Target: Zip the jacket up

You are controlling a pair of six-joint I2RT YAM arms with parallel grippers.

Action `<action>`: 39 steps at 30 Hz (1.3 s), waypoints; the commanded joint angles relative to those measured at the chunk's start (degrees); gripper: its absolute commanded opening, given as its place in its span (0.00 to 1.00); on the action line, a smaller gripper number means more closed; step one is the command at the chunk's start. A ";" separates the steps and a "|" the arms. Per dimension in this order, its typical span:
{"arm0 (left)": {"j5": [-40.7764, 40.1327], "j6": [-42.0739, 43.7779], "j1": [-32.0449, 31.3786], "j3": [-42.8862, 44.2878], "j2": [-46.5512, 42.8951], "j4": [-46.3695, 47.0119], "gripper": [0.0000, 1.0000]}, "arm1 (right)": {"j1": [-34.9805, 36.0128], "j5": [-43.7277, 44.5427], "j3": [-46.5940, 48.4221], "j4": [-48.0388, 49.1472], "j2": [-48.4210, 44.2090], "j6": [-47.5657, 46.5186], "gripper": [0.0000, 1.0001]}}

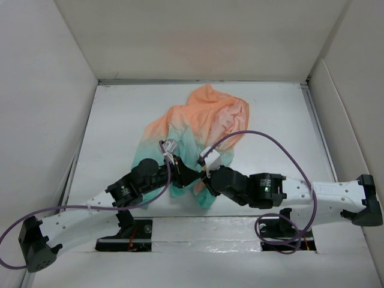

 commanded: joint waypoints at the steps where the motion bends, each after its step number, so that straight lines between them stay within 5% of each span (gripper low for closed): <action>1: 0.73 0.51 -0.26 2.75 -0.28 1.81 0.00 | 0.04 0.69 2.76 0.56 -0.36 -0.94 0.35; 19: 1.17 0.34 -0.26 2.40 -0.54 1.90 0.00 | 0.04 2.27 2.59 -0.32 0.96 -0.14 0.30; 39: 2.05 0.25 -0.26 2.22 -0.01 2.17 0.00 | 0.04 3.07 1.97 0.47 -1.95 0.65 0.03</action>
